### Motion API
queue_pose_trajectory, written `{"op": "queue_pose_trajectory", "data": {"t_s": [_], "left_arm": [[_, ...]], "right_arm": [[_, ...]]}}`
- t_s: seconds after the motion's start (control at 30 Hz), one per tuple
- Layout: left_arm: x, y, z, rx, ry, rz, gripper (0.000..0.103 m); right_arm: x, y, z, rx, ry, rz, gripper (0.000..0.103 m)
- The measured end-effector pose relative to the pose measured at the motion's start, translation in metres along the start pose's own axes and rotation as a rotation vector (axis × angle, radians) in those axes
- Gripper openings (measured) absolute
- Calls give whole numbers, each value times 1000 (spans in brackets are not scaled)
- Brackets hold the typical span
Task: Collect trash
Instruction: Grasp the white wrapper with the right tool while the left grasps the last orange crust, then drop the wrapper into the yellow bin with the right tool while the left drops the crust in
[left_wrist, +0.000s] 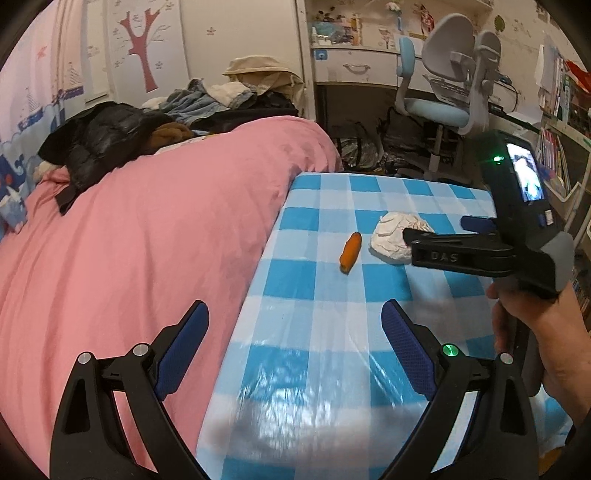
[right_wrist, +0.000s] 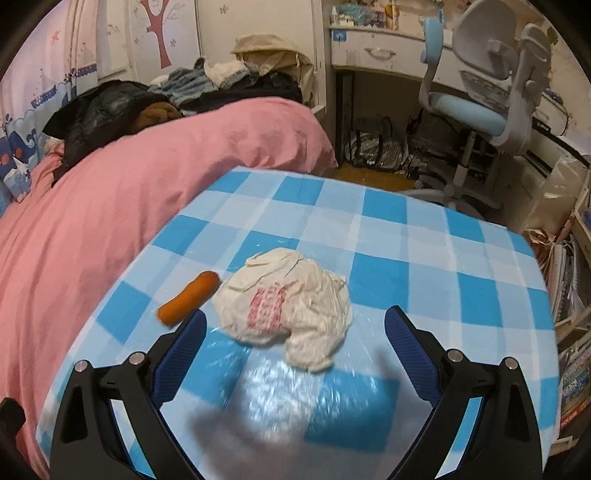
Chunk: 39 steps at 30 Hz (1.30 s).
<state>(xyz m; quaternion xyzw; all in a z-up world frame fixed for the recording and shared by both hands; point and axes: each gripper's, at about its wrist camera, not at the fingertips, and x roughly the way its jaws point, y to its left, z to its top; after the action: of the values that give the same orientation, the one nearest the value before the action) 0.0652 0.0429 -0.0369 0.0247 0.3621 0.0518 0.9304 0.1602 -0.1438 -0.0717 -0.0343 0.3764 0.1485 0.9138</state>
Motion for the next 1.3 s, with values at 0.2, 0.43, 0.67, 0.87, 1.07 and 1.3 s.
{"op": "queue_pose_trajectory", "data": {"t_s": [0.2,0.43,0.67,0.87,1.07,1.3], "left_arm": [[42,-2,16,-9,37,-54,91],[94,-22,36,9,88,-68,91],[147,-45,47,54,168,-58,74],[173,-60,53,67,209,-67,51],[172,-70,52,90,207,-103,15],[119,-41,40,-13,183,-220,14]], "right_arm": [[35,-3,3,-16,106,34,59],[8,-18,-14,-69,95,91,31],[-84,-56,-54,1,5,140,31],[-108,-89,-70,140,-28,177,32],[-99,-92,-69,151,-14,201,32],[-115,-79,-73,128,-39,235,32]]}}
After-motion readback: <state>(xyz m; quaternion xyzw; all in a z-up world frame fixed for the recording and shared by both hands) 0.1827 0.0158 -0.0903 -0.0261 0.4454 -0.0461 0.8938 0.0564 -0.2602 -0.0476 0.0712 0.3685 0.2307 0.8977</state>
